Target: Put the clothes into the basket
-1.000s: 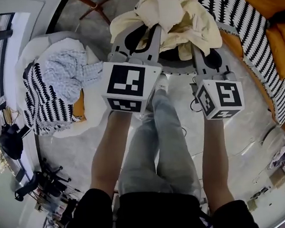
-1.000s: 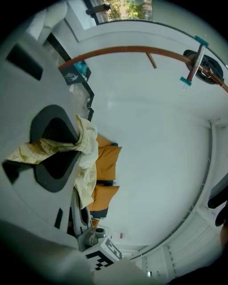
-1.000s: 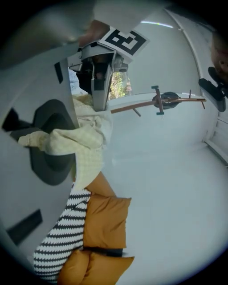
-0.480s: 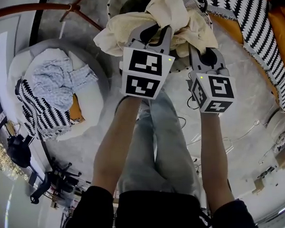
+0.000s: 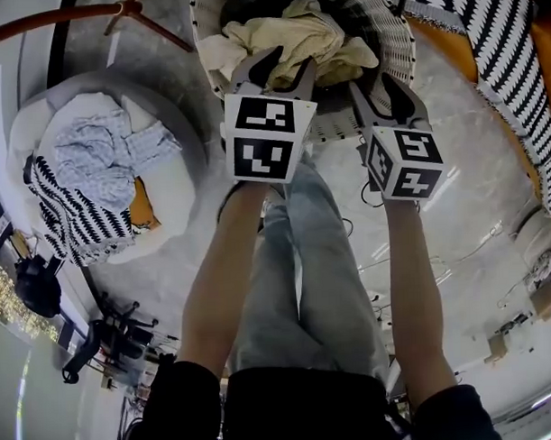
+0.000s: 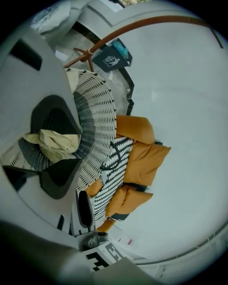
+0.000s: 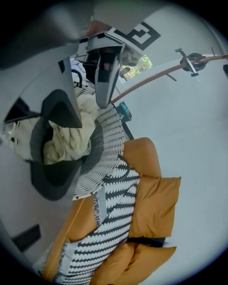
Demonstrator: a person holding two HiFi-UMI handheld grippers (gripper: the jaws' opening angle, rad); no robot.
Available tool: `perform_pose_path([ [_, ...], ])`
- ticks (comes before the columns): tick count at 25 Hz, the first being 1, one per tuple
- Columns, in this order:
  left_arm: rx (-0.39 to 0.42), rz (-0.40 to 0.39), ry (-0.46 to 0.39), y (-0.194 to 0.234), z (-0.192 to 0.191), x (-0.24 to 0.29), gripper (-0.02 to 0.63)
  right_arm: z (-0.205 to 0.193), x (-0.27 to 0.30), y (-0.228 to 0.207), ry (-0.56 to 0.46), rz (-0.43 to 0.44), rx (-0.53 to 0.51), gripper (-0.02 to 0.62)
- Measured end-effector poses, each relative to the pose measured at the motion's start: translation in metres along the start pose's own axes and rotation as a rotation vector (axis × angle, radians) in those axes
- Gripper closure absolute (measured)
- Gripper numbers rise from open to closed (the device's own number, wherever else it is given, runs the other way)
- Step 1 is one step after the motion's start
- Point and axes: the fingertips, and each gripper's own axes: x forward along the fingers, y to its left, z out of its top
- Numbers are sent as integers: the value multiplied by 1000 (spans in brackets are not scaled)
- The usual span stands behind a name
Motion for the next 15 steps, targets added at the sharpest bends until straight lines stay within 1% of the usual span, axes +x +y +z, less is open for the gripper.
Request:
perform_pose_path([
  [2, -18, 20, 5, 8, -6, -4, 442, -1, 1, -2, -2, 4, 0, 385],
  [4, -35, 46, -3, 17, -9, -10, 446, 2, 2, -2, -8, 7, -4, 448],
  [5, -49, 62, -17, 23, -10, -14, 468, 4, 3, -1, -15, 9, -8, 486],
  [6, -66, 77, -36, 29, -10, -18, 514, 6, 4, 2, -21, 13, -13, 522],
  [7, -81, 89, -53, 35, -11, -22, 554, 7, 6, 6, -26, 22, -17, 535],
  [8, -91, 99, -66, 41, -13, -26, 568, 7, 9, 12, -30, 35, -20, 552],
  [9, -99, 106, -76, 47, -15, -30, 581, 7, 11, 19, -33, 51, -26, 560],
  [15, -175, 192, -137, 83, -28, -65, 597, 20, 25, 67, -44, 174, -98, 577],
])
